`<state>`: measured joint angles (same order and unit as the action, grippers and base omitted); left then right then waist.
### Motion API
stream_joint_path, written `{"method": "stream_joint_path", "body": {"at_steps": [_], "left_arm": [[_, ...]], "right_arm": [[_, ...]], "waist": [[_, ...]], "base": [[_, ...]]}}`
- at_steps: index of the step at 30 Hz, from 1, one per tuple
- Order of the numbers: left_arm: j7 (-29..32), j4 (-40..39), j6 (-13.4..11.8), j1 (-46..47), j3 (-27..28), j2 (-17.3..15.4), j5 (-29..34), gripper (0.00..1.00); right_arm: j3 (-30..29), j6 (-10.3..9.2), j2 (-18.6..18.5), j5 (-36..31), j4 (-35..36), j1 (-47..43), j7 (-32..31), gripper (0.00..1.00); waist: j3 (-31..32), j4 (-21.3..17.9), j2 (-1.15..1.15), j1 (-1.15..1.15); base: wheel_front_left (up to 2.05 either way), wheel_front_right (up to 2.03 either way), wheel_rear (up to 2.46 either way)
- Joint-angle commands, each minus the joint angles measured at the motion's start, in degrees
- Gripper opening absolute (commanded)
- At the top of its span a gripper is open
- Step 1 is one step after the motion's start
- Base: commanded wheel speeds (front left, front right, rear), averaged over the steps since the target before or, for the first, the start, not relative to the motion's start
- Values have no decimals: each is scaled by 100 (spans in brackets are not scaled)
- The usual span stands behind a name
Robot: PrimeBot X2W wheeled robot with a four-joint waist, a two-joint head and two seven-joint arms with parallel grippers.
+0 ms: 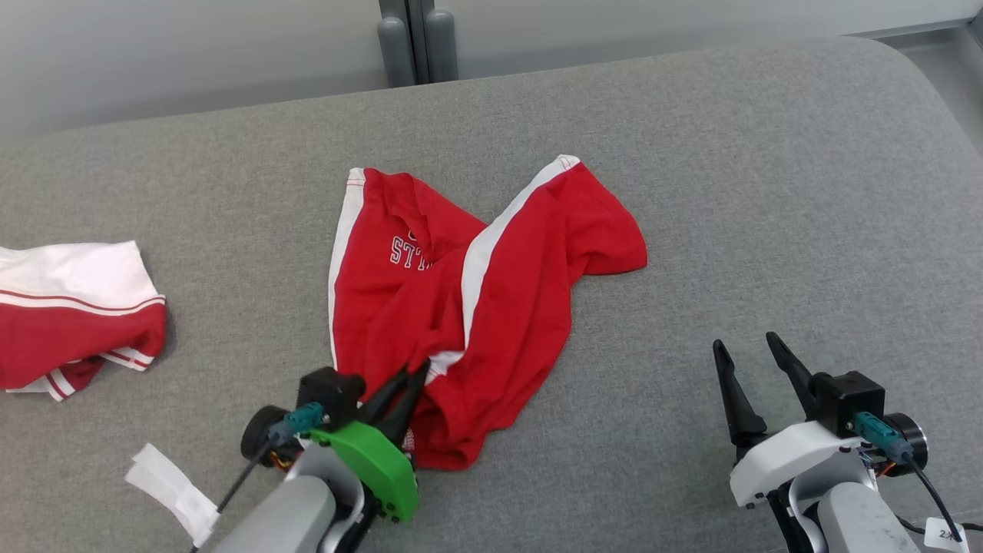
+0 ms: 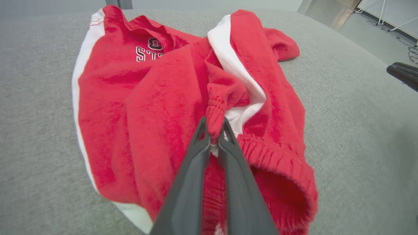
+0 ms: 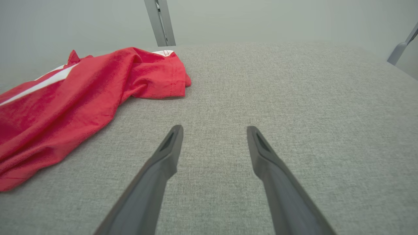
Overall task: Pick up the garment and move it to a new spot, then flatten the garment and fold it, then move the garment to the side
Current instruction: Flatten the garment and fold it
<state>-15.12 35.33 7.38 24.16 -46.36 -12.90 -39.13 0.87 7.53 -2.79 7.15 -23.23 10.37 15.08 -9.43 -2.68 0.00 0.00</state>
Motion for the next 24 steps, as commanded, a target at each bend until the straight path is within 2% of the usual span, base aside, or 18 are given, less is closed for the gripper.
{"method": "stream_joint_path", "body": {"at_steps": [1, 7, 13, 16, 22, 23, 24], "left_arm": [[-4, -75, 16, 174, 257, -72, 127, 0], [-4, -778, 16, 632, 1176, -200, 999, 0], [-3, -1476, 16, 805, 1872, -132, 1410, 0], [-1, -1284, 16, 468, 2069, -96, 1340, 0], [-4, -102, 16, -290, 1879, -61, 760, 0], [-3, 119, 16, -383, 1859, -35, 648, 29], [-4, 326, 16, -470, 1814, -2, 520, 100]], "right_arm": [[-14, -8, -22, 47, -7, 7, 13, 100], [-100, -8, -22, 99, -54, -109, 13, 100], [-146, -8, -23, 155, -92, -183, 13, 100], [-145, -8, -21, 174, -105, -210, 13, 100], [-116, -8, -23, 114, -101, -238, 13, 100], [-108, -8, -21, 82, -107, -232, 13, 100], [-101, -8, -22, 61, -118, -211, 13, 100]], "waist": [[40, 0, 0, 0], [221, 68, 0, 0], [403, 144, 0, 0], [444, 198, 0, 0], [431, 336, 0, 0], [424, 369, 0, 0], [420, 404, 0, 0]], "base": [[0, 0, 0], [0, 0, 0], [0, 0, 0], [0, 0, 0], [0, 0, 0], [0, 0, 0], [0, 0, 0]]}}
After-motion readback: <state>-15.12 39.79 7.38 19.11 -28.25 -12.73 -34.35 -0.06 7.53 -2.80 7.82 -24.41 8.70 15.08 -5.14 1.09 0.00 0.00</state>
